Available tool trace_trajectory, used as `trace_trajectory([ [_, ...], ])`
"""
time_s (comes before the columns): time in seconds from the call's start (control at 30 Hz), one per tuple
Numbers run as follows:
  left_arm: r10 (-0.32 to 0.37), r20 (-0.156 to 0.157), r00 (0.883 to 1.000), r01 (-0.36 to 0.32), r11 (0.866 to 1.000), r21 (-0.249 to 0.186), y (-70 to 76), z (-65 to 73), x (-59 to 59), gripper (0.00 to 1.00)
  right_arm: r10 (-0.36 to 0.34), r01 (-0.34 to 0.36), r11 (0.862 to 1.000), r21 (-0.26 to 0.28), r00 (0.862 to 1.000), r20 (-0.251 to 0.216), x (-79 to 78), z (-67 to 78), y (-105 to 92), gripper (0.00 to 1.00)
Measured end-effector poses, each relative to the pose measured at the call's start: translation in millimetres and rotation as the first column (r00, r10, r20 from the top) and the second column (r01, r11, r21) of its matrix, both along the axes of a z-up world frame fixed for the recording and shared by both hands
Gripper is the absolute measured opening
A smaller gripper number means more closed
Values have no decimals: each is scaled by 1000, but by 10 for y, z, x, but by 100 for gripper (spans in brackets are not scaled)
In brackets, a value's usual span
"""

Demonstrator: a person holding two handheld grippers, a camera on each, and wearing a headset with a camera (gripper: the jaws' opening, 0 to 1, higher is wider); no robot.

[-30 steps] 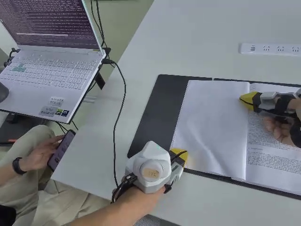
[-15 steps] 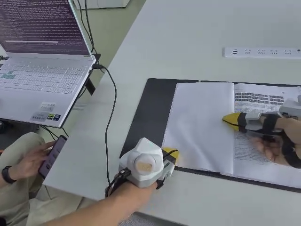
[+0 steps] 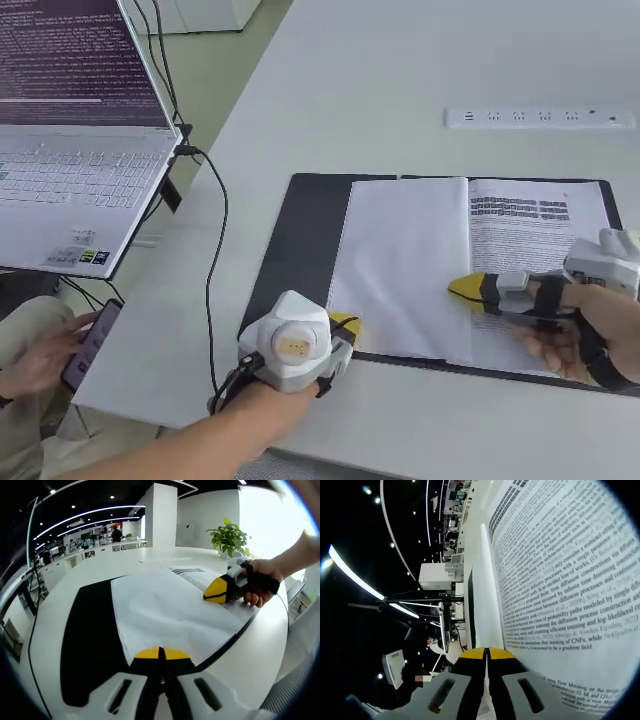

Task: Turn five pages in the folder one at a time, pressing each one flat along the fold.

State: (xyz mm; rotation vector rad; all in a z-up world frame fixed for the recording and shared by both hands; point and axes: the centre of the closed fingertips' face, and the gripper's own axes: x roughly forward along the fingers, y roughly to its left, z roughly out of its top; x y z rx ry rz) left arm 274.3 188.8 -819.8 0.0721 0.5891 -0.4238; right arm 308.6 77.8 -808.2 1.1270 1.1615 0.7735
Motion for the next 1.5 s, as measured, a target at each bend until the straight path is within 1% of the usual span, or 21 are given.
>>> trace_trajectory([
  [0.17, 2, 3, 1000, -2, 1000, -2, -3, 12, -5, 0, 33, -33, 999, -4, 999, 3, -179, -20, -3, 0],
  [0.6, -5, 9, 1000, 5, 1000, 1, -1, 7, -2, 0, 65, -65, 998, -4, 998, -5, -625, 13, 13, 0],
  [0.7, -8, 13, 1000, 8, 1000, 2, 1, 4, -5, 0, 71, -71, 997, -1, 997, -18, -705, 9, 20, 0],
  [0.83, -13, 15, 1000, 13, 1000, 7, 1, 9, -11, 0, 90, -90, 996, 12, 996, -26, -862, 26, 45, 0],
  [0.87, -14, 14, 1000, 14, 1000, 8, 1, 10, -13, 0, 105, -104, 994, 15, 994, -35, -937, 37, 57, 0],
  [0.9, -16, 14, 1000, 16, 1000, 10, 3, 6, -10, 0, 128, -129, 992, -4, 991, -46, -1015, 10, 53, 0],
  [0.93, -17, 14, 1000, 17, 1000, 11, 4, 3, -8, 0, 165, -166, 985, -36, 986, -26, -1109, -37, 42, 0],
  [1.0, -19, 13, 1000, 18, 1000, 15, 2, 8, -12, 0, 166, -166, 986, -9, 985, -41, -1201, 5, 63, 0],
  [1.07, -16, 11, 1000, 15, 1000, 14, 3, 8, -11, 0, 156, -156, 988, 16, 987, -33, -1247, 96, 65, 0],
  [1.1, -14, 10, 1000, 14, 1000, 12, 2, 13, -12, 0, 152, -151, 988, 16, 988, -27, -1254, 130, 65, 0],
  [1.13, -12, 7, 1000, 12, 1000, 10, 1, 16, -12, 0, 148, -148, 989, 16, 989, -13, -1293, 210, 76, 0],
  [1.17, -7, -1, 1000, 7, 1000, 9, 0, 19, -9, 0, 142, -142, 990, 20, 990, 14, -1333, 339, 87, 0],
  [1.2, -6, -8, 1000, 6, 1000, 11, -2, 22, -8, 0, 132, -132, 991, 15, 991, 29, -1286, 359, 65, 0],
  [1.23, -10, -23, 1000, 10, 1000, 22, -7, 26, -18, 0, 105, -105, 994, -9, 991, 85, -1223, 420, 32, 0],
  [1.27, -13, -42, 999, 14, 1000, 22, -14, 27, -36, 0, 84, -82, 996, -23, 990, 111, -1159, 442, -12, 0],
  [1.3, -30, -70, 997, 32, 999, 21, -43, 32, -71, 1, 39, -33, 998, -44, 988, 150, -1080, 507, -82, 0],
  [1.37, -78, -89, 993, 82, 995, 48, -80, 56, -136, 3, -25, 42, 996, -78, 979, 204, -955, 576, -217, 0],
  [1.4, -94, -82, 992, 98, 994, 45, -111, 112, -162, 2, -58, 80, 993, -92, 973, 223, -902, 629, -313, 0],
  [1.43, -105, -68, 992, 108, 993, 47, -123, 158, -170, 3, -69, 95, 990, -100, 969, 238, -891, 676, -369, 0],
  [1.47, -108, -57, 993, 110, 993, 48, -127, 213, -181, 4, -92, 133, 983, -125, 953, 289, -835, 727, -482, 0],
  [1.5, -110, -51, 993, 112, 993, 41, -135, 295, -202, 5, -106, 157, 977, -143, 943, 314, -816, 760, -556, 2],
])
